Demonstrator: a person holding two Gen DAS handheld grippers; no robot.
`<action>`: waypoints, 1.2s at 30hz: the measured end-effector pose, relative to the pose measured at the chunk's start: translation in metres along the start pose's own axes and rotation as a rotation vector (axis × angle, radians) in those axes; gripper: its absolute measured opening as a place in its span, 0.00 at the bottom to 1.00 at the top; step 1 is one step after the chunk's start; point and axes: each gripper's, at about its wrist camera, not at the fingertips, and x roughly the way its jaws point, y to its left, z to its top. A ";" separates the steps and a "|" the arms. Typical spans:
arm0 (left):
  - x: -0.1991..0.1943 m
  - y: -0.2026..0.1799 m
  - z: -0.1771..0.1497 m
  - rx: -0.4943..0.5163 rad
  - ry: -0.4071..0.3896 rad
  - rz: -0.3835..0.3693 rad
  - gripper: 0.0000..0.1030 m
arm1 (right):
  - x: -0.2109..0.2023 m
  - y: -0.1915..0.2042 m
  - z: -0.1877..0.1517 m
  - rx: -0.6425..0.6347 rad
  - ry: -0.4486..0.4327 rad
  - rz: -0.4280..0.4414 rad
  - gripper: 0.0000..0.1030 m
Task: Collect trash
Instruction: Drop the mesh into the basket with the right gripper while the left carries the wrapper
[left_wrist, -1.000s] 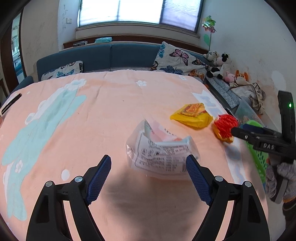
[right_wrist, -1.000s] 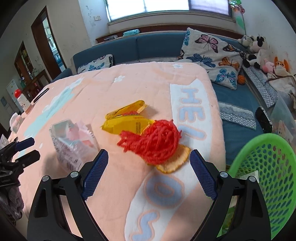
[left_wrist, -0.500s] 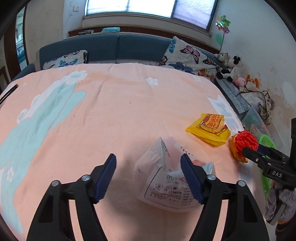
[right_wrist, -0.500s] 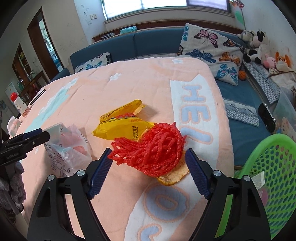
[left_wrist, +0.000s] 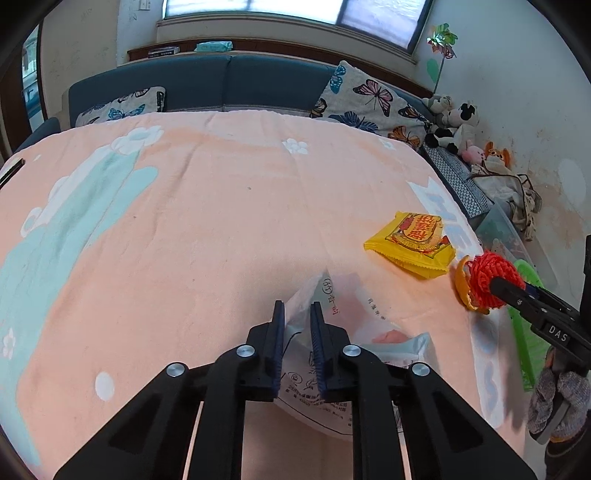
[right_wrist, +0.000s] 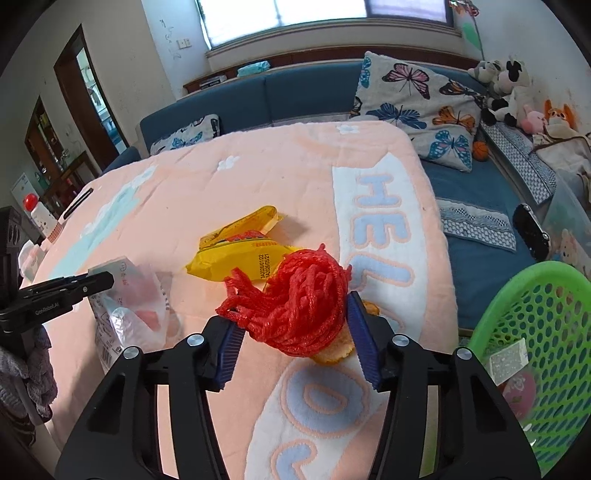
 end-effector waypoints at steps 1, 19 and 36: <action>-0.003 0.000 -0.002 -0.001 -0.004 -0.004 0.12 | -0.005 0.001 -0.001 -0.005 -0.007 0.003 0.51; -0.071 -0.054 -0.030 0.100 -0.092 -0.097 0.12 | -0.083 -0.007 -0.039 0.007 -0.078 -0.006 0.51; -0.058 -0.155 -0.034 0.232 -0.059 -0.207 0.12 | -0.138 -0.102 -0.084 0.134 -0.079 -0.180 0.54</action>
